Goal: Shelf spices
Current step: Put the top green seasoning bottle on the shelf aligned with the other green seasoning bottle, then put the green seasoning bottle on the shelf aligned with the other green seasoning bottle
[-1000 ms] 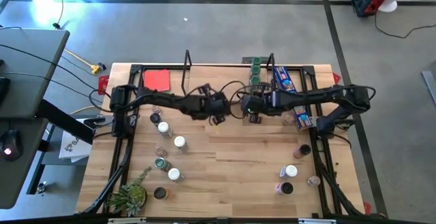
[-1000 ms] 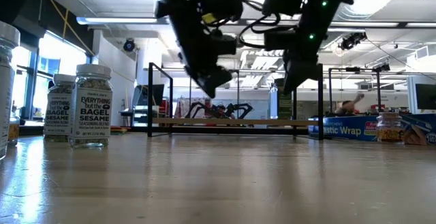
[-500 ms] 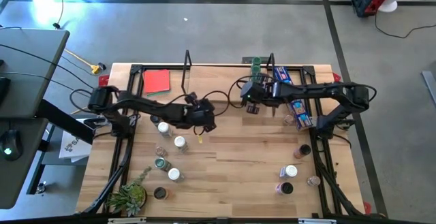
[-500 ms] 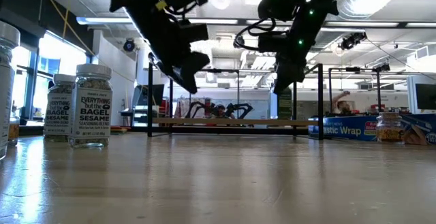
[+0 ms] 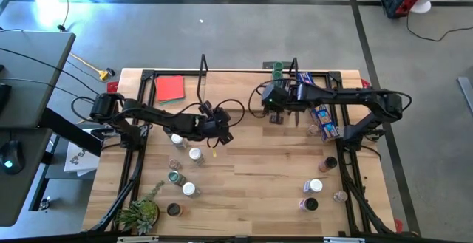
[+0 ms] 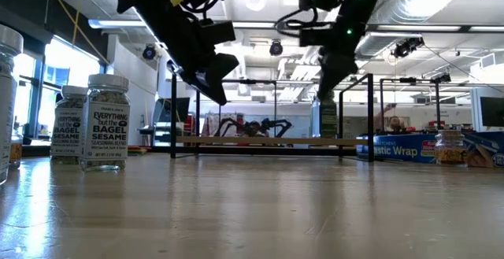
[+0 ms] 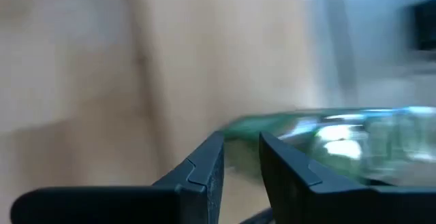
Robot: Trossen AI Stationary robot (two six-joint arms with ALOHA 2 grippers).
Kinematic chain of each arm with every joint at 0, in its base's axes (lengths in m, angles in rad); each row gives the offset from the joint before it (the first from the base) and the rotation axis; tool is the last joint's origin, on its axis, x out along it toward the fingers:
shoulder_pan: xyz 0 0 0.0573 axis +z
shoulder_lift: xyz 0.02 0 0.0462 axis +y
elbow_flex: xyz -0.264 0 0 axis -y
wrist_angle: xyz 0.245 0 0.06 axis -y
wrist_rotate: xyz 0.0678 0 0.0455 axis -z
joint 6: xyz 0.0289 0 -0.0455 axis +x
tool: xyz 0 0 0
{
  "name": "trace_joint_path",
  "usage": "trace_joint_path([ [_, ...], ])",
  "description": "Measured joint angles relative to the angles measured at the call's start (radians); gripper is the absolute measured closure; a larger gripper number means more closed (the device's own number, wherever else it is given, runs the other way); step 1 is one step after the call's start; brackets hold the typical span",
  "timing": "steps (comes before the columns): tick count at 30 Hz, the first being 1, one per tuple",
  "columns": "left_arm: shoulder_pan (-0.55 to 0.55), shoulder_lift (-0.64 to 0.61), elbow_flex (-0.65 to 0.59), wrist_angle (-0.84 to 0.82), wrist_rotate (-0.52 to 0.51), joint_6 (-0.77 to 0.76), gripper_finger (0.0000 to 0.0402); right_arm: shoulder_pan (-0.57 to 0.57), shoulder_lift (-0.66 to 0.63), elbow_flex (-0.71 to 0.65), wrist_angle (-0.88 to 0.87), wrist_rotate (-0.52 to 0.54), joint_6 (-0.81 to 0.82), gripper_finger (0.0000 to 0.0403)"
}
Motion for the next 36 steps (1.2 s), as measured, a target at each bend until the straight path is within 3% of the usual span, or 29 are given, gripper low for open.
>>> trace_joint_path([
  [3, 0.000, 0.000, 0.000, -0.002, -0.003, 0.000, 0.0401, -0.023, 0.004, -0.013, -0.028, -0.142, -0.008, 0.0316],
  [19, 0.000, 0.001, 0.000, 0.001, -0.007, 0.000, 0.0401, -0.089, 0.006, -0.099, 0.163, 0.002, -0.011, 0.0316],
  [29, 0.000, 0.001, 0.000, 0.002, -0.006, 0.000, 0.0401, -0.108, 0.006, -0.099, 0.197, 0.000, -0.026, 0.0316],
  [36, -0.006, 0.001, 0.000, 0.001, -0.004, -0.001, 0.0401, -0.032, -0.032, -0.076, 0.206, -0.013, -0.015, 0.0316],
])
